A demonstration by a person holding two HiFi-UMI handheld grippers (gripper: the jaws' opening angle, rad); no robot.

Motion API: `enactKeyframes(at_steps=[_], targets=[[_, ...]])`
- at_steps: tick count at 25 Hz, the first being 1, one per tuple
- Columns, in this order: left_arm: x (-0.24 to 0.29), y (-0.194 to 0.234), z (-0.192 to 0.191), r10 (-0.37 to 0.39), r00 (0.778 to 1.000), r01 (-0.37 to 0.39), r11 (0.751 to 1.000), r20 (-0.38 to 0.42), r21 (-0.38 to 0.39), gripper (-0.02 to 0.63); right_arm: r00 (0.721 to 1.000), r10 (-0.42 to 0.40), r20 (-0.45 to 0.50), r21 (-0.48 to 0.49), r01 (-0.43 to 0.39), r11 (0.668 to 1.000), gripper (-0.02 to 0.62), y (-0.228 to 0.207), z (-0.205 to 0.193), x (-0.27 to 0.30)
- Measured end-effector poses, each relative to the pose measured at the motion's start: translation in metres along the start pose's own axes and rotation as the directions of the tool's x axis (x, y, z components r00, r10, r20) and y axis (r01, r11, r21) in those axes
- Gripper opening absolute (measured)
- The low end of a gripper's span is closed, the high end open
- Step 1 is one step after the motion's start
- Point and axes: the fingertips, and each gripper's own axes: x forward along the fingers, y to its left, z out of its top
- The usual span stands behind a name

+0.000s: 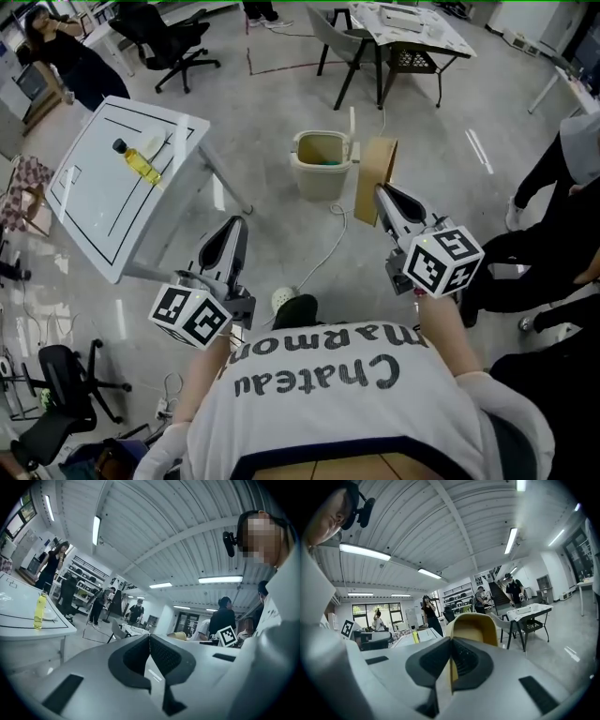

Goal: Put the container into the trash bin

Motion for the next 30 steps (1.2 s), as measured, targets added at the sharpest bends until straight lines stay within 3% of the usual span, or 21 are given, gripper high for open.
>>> enactKeyframes(at_steps=[6, 12, 24, 30], targets=[[0.042, 0.036, -0.004, -0.041, 0.998, 0.039, 0.999, -0.056, -0.031, 0.023, 0.998, -0.051, -0.039, 0.044, 0.053, 0.998, 0.034, -0.016, -0.012, 0.038], [0.094, 0.08, 0.013, -0.103, 0.991, 0.102, 0.995, -0.088, -0.018, 0.023, 0.995, -0.096, -0.028, 0.056, 0.098, 0.994, 0.032, -0.03, 0.001, 0.092], [0.158, 0.15, 0.062, -0.221, 0.972, 0.222, 0.975, -0.08, -0.003, 0.023, 0.982, -0.189, 0.025, 0.045, 0.187, 0.981, 0.032, -0.033, 0.036, 0.174], [0.172, 0.167, 0.059, -0.242, 0.966, 0.242, 0.97, -0.093, -0.011, 0.023, 0.979, -0.202, -0.007, 0.047, 0.202, 0.978, 0.034, -0.033, 0.028, 0.198]])
